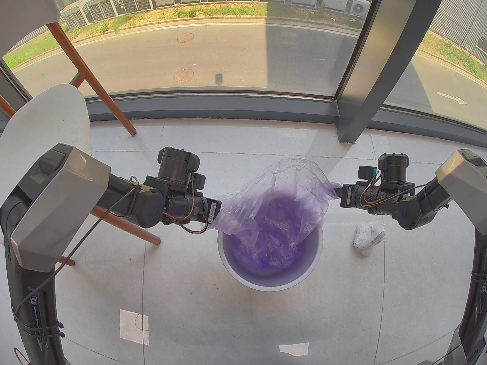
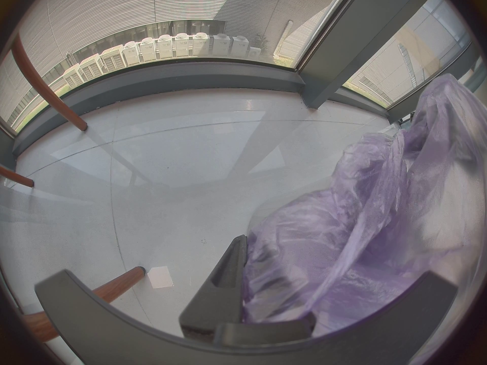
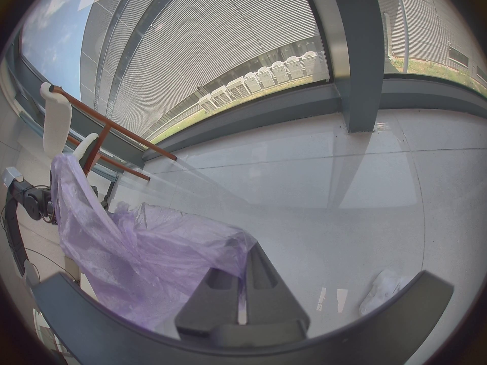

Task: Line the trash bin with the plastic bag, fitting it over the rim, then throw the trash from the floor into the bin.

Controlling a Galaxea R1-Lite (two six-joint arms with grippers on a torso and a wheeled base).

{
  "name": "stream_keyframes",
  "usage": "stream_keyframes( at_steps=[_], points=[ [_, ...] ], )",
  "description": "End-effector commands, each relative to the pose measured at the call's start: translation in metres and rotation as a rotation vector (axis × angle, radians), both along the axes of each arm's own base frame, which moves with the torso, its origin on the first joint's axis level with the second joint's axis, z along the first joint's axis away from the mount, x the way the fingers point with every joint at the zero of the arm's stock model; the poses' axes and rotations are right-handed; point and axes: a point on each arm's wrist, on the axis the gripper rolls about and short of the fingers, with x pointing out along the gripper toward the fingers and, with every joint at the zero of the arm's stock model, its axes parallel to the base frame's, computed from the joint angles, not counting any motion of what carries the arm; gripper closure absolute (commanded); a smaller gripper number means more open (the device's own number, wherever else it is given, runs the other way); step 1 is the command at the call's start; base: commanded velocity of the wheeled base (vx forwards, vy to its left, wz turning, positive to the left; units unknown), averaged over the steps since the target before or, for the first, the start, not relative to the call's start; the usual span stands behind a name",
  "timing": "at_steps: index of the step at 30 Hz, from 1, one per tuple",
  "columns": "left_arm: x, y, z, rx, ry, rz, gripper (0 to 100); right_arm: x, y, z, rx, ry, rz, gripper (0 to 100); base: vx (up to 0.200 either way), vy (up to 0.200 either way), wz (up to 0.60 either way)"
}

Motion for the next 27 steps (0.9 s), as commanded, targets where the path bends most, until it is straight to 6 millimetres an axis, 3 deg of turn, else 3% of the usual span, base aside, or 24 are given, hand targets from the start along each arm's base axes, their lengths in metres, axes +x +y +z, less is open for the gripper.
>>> stream_keyframes(
  at_steps=[1,9,10,15,21,27],
  points=[
    [0.003,0.002,-0.01,0.007,0.02,0.006,100,0.002,0.0,-0.014,-0.011,0.027,0.004,100,0.0,0.0,0.0],
    [0.006,-0.001,-0.022,-0.002,0.042,0.018,100,0.002,0.001,-0.023,-0.027,0.042,0.01,100,0.0,0.0,0.0],
    [0.006,-0.001,-0.022,-0.009,0.046,0.023,100,0.002,0.0,-0.023,-0.032,0.036,0.013,0,0.0,0.0,0.0],
    [0.003,-0.002,-0.019,-0.024,0.052,0.048,100,-0.011,-0.011,-0.016,-0.028,0.054,-0.002,0,0.0,0.0,0.0],
    [0.004,-0.002,-0.008,-0.043,0.026,0.051,100,-0.047,-0.038,0.043,0.163,-0.002,0.077,0,0.0,0.0,0.0],
    [-0.003,-0.003,0.011,-0.062,-0.006,0.042,100,-0.091,-0.037,0.096,0.443,0.129,0.054,0,0.0,0.0,0.0]
  ],
)
